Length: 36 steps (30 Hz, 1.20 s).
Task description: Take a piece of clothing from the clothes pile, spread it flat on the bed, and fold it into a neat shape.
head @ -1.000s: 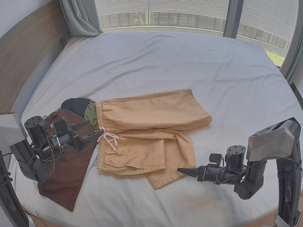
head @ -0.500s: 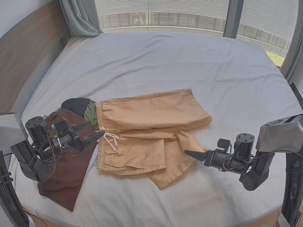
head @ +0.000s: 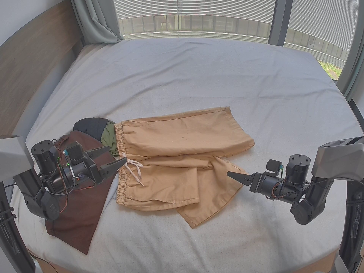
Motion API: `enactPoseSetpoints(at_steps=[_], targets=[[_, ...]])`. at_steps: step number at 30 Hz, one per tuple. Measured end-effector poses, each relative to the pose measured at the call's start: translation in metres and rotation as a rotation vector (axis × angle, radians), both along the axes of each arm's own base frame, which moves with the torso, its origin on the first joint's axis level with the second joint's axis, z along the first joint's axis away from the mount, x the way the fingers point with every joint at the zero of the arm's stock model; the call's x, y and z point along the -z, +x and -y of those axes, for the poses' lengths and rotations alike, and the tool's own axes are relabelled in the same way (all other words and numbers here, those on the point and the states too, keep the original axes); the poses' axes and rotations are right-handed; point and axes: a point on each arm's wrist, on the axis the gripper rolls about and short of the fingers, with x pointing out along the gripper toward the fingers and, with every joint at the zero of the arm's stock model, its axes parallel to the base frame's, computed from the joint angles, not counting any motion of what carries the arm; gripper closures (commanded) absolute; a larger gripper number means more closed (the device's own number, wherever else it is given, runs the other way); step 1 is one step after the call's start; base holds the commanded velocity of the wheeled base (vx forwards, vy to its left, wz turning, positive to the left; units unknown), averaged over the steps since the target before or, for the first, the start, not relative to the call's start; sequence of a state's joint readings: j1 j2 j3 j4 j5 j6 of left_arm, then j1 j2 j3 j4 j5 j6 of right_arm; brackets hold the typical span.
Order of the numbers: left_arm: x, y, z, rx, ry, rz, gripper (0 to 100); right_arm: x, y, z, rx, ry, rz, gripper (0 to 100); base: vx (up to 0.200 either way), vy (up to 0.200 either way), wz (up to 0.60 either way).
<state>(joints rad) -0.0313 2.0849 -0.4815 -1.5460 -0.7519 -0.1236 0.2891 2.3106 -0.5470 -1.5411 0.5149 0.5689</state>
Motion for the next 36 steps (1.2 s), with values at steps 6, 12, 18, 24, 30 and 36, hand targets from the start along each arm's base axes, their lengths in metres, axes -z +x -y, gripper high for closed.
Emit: enactPoseSetpoints(at_steps=[6, 12, 18, 24, 30, 36], targets=[[0.000, 0.000, 0.000, 0.000, 0.000, -0.001, 0, 0.004, -0.002, 0.002, 0.002, -0.008, -0.015, 100, 0.000, 0.000, 0.00], [0.000, 0.000, 0.000, 0.000, 0.000, -0.001, 0, 0.008, -0.003, 0.009, 0.013, -0.048, -0.004, 100, 0.000, 0.000, 0.00], [0.000, 0.000, 0.001, 0.001, 0.000, -0.001, 0, 0.011, 0.008, 0.027, 0.066, -0.067, 0.020, 100, 0.000, 0.000, 0.00], [0.000, 0.000, 0.001, 0.002, -0.001, -0.001, 0, 0.010, 0.022, 0.037, 0.103, -0.060, 0.054, 100, 0.000, 0.000, 0.00], [0.000, 0.000, 0.002, 0.006, -0.001, -0.002, 0, 0.013, 0.037, 0.047, 0.139, -0.057, 0.081, 100, 0.000, 0.000, 0.00], [0.000, 0.000, 0.002, 0.006, -0.005, -0.004, 0, 0.015, 0.058, 0.055, 0.198, -0.054, 0.131, 100, 0.000, 0.000, 0.00]])
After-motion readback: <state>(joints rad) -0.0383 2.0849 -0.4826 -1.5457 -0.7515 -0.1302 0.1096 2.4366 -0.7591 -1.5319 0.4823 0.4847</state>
